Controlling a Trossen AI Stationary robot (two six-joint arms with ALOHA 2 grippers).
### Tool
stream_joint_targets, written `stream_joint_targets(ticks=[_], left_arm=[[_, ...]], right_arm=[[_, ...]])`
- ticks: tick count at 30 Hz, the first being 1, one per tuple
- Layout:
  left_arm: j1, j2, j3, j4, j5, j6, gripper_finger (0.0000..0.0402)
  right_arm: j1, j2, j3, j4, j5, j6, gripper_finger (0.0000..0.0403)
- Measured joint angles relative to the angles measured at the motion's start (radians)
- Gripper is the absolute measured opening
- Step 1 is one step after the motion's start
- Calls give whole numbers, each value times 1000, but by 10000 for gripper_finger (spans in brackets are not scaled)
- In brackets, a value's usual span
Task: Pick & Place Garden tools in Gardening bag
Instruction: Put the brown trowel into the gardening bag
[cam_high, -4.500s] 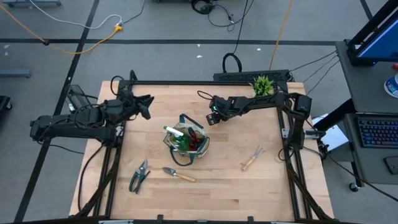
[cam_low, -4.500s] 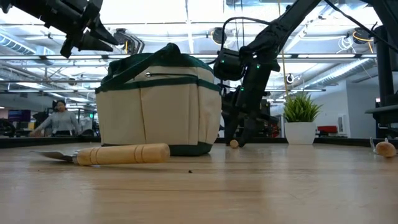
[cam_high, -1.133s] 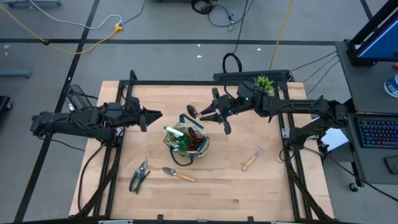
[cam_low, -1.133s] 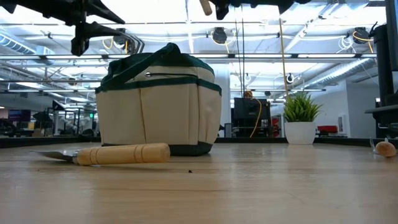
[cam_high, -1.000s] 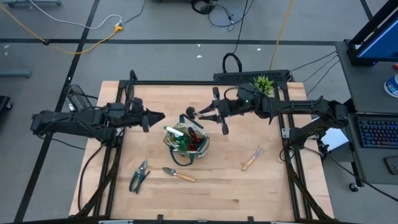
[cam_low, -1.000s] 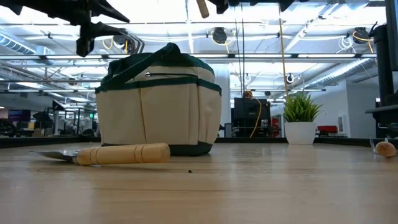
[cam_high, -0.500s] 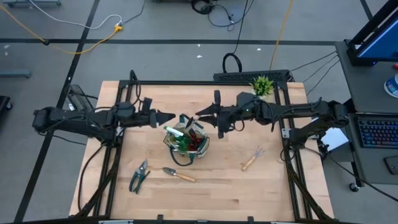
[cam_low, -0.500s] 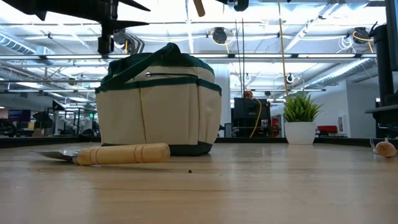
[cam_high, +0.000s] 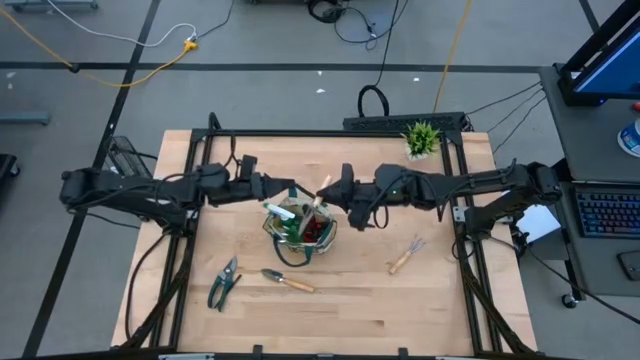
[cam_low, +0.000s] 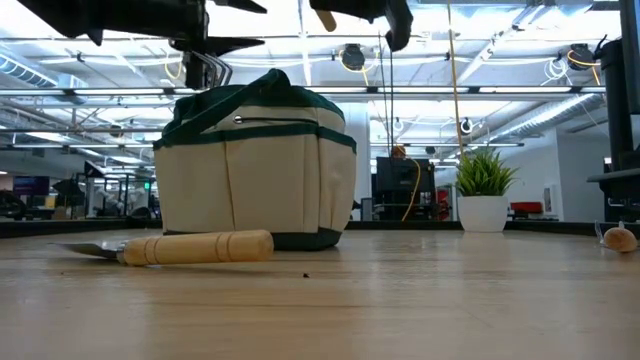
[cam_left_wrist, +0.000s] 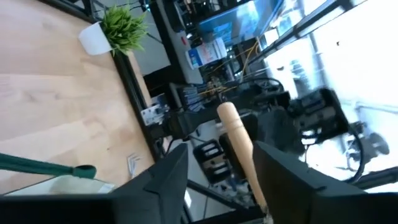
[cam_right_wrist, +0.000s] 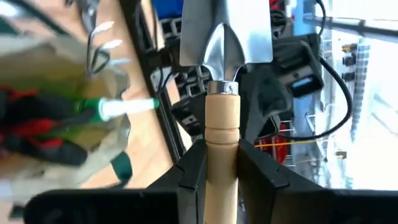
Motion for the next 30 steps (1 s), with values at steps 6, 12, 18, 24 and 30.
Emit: stream_joint_targets(ticks=[6, 12, 18, 24, 30], left_arm=[[27, 88, 36, 39, 67, -28, 233], [80, 186, 153, 27, 186, 22, 253], [131, 256, 274, -126, 337, 77, 255], [151, 300, 347, -214, 460, 136, 255], [154, 338, 368, -223, 512, 150, 255]], right_arm=[[19, 17, 0, 0, 24, -143, 58], [61, 58, -2, -7, 67, -271, 58], [100, 94, -1, -4, 185, -373, 58], [109, 103, 0, -2, 211, -383, 58], [114, 103, 0, 5, 204, -400, 58]])
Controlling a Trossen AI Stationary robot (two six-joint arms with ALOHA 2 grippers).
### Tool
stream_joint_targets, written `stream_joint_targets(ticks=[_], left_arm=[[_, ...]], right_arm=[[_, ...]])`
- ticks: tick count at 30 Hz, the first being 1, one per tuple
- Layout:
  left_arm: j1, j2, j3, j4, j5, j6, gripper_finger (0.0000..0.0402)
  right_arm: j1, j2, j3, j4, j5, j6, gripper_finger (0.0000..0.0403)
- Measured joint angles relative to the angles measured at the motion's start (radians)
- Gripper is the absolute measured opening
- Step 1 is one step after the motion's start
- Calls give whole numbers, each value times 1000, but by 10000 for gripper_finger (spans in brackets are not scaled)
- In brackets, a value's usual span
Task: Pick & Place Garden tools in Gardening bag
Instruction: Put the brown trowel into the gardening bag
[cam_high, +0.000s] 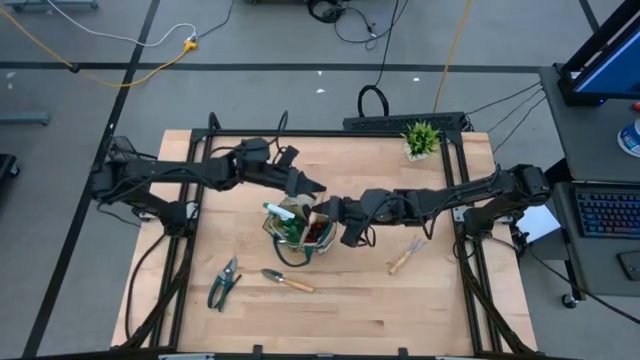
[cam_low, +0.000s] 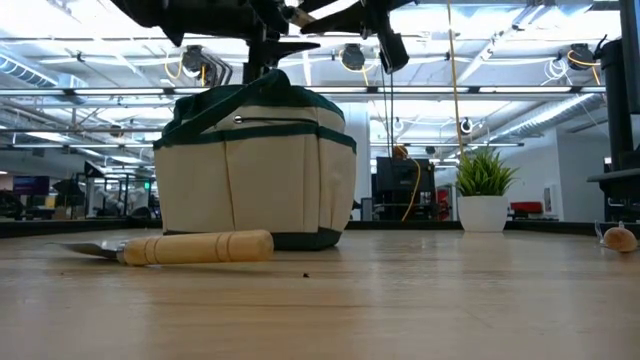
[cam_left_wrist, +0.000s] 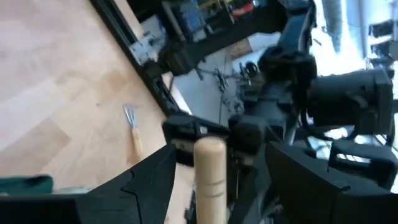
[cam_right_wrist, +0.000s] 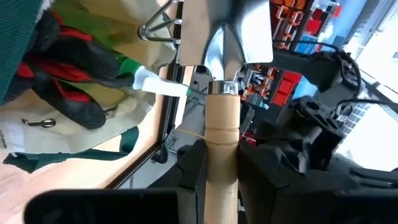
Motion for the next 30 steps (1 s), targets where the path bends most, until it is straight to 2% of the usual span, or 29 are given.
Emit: stream_joint_targets(ticks=[13, 16, 26, 30], left_arm=[[-6, 46, 0, -4, 23, -12, 248], [-6, 46, 0, -2, 22, -12, 220], [-8, 58, 0, 66, 27, 4, 87], [-7, 82, -2, 134, 52, 4, 74]], right_arm=[[0, 0, 0, 4, -1, -8, 57], [0, 0, 0, 4, -1, -8, 58], [0, 0, -1, 5, -2, -27, 59], [0, -3, -2, 8, 0, -29, 60]])
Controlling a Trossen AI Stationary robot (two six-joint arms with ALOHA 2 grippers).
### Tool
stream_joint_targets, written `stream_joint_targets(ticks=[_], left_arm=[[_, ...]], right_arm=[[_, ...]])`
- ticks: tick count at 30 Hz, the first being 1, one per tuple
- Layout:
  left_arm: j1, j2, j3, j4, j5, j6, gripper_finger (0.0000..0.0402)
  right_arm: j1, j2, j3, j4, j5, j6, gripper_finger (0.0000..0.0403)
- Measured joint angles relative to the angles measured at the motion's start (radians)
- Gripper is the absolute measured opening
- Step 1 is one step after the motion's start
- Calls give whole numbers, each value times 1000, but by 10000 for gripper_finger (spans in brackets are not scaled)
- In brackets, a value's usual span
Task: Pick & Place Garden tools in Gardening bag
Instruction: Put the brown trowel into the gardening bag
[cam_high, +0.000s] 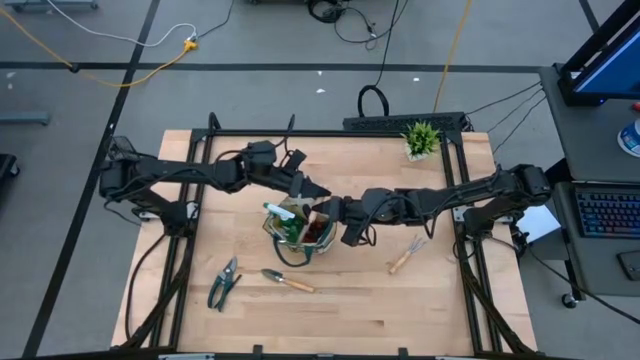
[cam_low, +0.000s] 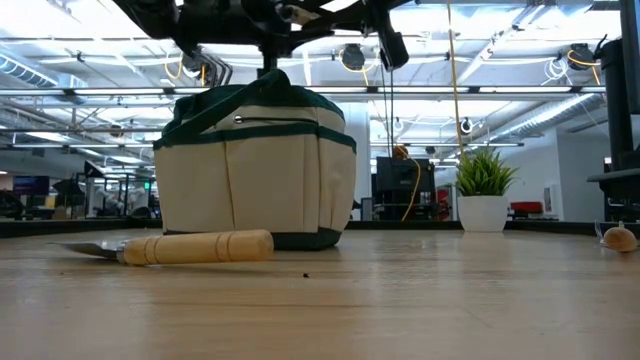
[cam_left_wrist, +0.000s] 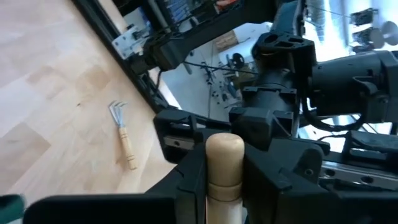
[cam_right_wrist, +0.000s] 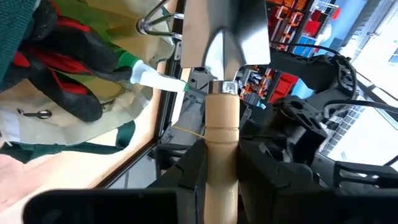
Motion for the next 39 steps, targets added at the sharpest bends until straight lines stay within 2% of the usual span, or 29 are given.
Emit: stream_joint_targets(ticks=[8, 14, 22, 28, 32, 39], left_arm=[[-2, 14, 0, 10, 29, -26, 95], [-2, 14, 0, 10, 65, -15, 69], [10, 14, 0, 8, 62, 3, 69], [21, 13, 0, 18, 64, 17, 69], [28, 4, 0, 30, 63, 30, 69], [50, 4, 0, 27, 62, 33, 69]], right_arm=[[0, 2, 0, 8, -12, -1, 59], [0, 2, 0, 8, -11, 0, 59], [-1, 2, 0, 4, -1, 1, 60], [-1, 3, 0, 4, 10, 82, 93], [-1, 2, 2, 9, 56, 84, 115], [0, 2, 2, 3, 74, 91, 133]])
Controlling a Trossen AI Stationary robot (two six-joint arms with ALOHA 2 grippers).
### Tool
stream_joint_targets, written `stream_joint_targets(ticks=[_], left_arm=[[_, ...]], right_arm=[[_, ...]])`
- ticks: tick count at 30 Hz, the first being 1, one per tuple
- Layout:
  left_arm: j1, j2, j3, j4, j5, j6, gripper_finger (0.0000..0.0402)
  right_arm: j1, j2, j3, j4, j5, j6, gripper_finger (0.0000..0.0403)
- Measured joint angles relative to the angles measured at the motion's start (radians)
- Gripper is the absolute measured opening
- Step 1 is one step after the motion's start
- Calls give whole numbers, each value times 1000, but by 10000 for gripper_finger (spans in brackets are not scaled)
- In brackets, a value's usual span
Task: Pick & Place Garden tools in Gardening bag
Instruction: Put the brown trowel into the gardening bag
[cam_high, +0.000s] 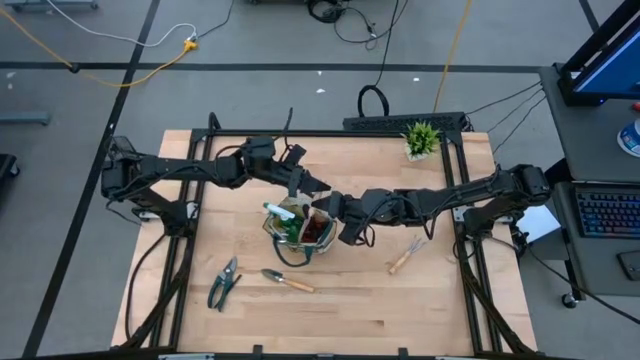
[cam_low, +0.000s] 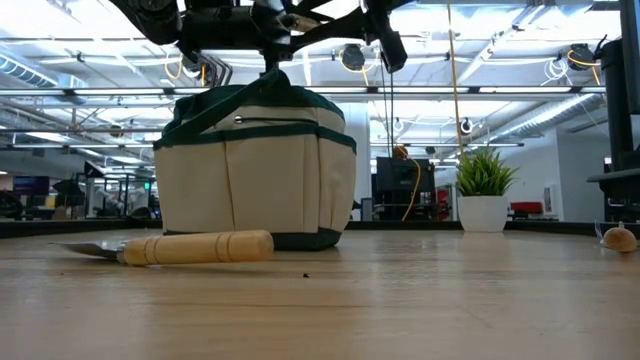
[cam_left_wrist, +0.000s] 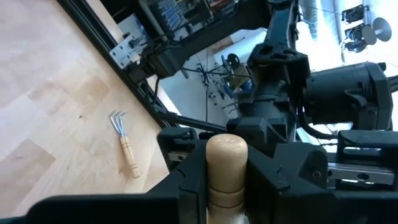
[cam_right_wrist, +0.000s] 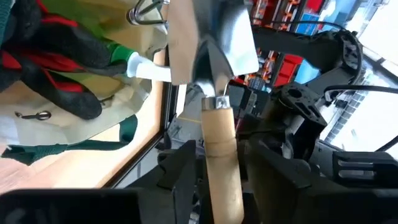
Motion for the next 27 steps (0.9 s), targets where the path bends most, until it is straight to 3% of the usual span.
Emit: stream_joint_targets(ticks=[12, 20, 27], left_arm=[[79, 0, 0, 1, -54, 71, 69], [115, -28, 2, -1, -125, 227, 69], [119, -120, 0, -158, -255, 353, 69]], right_arm=[[20, -1, 0, 0, 267, 57, 135], [21, -5, 0, -4, 440, 215, 132], [22, -22, -2, -13, 558, 336, 131]])
